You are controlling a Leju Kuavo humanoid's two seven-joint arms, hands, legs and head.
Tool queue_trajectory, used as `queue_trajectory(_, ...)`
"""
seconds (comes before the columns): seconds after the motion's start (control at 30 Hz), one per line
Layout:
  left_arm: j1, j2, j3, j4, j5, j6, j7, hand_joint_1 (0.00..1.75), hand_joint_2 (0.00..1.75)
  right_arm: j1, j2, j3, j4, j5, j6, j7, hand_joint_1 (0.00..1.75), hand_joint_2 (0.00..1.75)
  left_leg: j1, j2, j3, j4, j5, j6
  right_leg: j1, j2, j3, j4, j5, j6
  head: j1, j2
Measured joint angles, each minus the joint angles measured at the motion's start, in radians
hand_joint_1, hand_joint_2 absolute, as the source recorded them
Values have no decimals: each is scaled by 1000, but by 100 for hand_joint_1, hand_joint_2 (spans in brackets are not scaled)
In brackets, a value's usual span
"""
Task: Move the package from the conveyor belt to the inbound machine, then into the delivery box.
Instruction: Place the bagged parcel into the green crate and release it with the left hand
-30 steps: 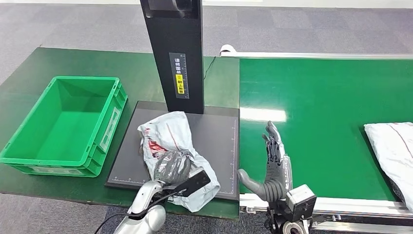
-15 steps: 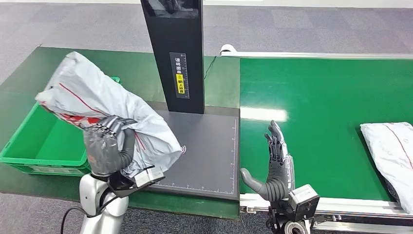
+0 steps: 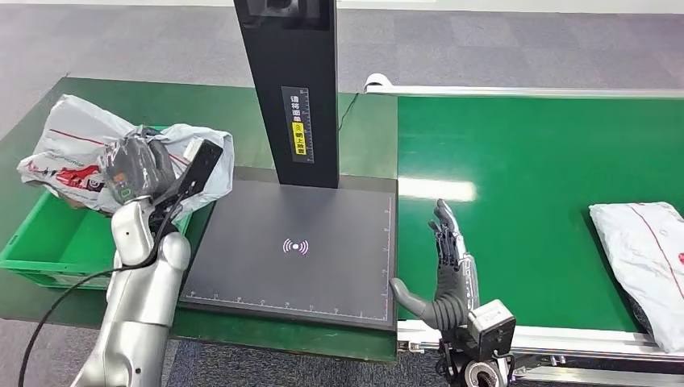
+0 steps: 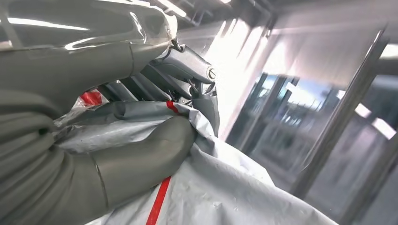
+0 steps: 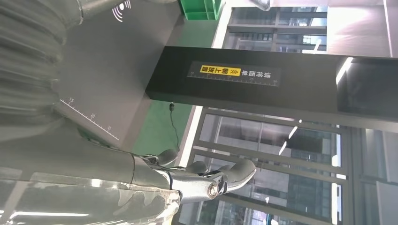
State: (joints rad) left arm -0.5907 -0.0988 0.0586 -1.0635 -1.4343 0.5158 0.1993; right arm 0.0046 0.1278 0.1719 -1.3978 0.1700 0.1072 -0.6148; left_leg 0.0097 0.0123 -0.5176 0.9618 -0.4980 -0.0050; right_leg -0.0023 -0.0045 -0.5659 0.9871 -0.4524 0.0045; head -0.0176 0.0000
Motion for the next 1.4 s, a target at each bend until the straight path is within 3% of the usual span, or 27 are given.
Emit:
queue_trajectory(0.07,-66,32,1,103,-2,-33,34,175,0,-1,-1,0,5,2,0,1,0,175,0,0,0,0,0,0,0,0,0,0,0,0,0,0)
queue_trajectory(0.1,-96,46,2,150,-2,-51,47,155,0,-2,-2,0,6,3,0,3,0,175,0,0,-1,0,0,0,0,0,-1,0,0,0,0,0)
queue_trajectory(0.13,-122,59,4,194,-2,-66,58,120,0,-2,-2,0,7,5,0,4,0,175,0,0,-1,0,0,0,0,0,-1,0,0,0,0,0)
queue_trajectory(0.2,-164,83,10,268,-1,-82,69,33,0,-2,-3,-1,8,8,2,8,0,175,0,0,-2,0,0,0,0,0,-2,0,0,0,0,0)
queue_trajectory(0.23,-180,93,13,298,-1,-84,71,9,0,-1,-4,-1,8,9,3,10,0,175,0,0,-3,0,0,0,0,0,-3,0,0,0,0,0)
queue_trajectory(0.27,-192,101,16,323,-1,-79,71,0,0,-1,-5,-2,8,10,4,12,0,175,0,0,-3,0,0,0,0,0,-3,0,0,0,0,0)
queue_trajectory(0.53,-208,139,58,396,48,148,-5,0,0,1,-5,-3,7,15,8,27,0,175,0,0,-4,0,0,0,0,0,-4,0,0,0,0,0)
queue_trajectory(0.67,-172,140,78,352,73,179,-87,0,0,2,-5,-3,4,12,8,33,0,175,0,0,-4,0,0,0,0,0,-4,0,0,0,0,0)
queue_trajectory(0.8,-92,99,144,174,140,181,-320,0,0,4,-5,-4,0,9,7,36,0,175,0,0,-5,0,0,0,0,0,-5,0,0,0,0,0)
queue_trajectory(0.93,-28,0,277,-20,318,182,-693,0,0,8,-4,-4,-2,8,-3,38,0,175,0,0,-6,0,-1,0,0,0,-6,0,0,0,0,0)
queue_trajectory(1.0,-6,-48,332,-84,403,183,-804,0,0,9,-3,-4,-3,8,-8,38,0,175,0,0,-6,0,-1,0,-1,0,-6,0,0,0,0,0)
queue_trajectory(1.13,21,-103,394,-161,435,183,-842,0,0,11,-1,-4,-4,8,-10,38,0,175,0,0,-6,0,-1,0,0,0,-6,0,0,0,0,0)
queue_trajectory(1.3,36,-136,423,-204,456,182,-854,0,0,12,1,-4,-4,10,-16,38,0,175,0,0,-6,0,0,0,0,0,-6,0,0,0,0,0)
queue_trajectory(1.37,53,-141,410,-215,537,169,-854,0,0,12,1,-4,-5,15,-37,39,0,175,0,0,-6,0,0,0,0,0,-6,0,0,0,0,0)
queue_trajectory(1.4,73,-140,383,-225,615,140,-833,0,44,12,1,-5,-5,17,-56,41,0,175,0,0,-6,0,0,0,0,0,-6,0,0,0,0,0)
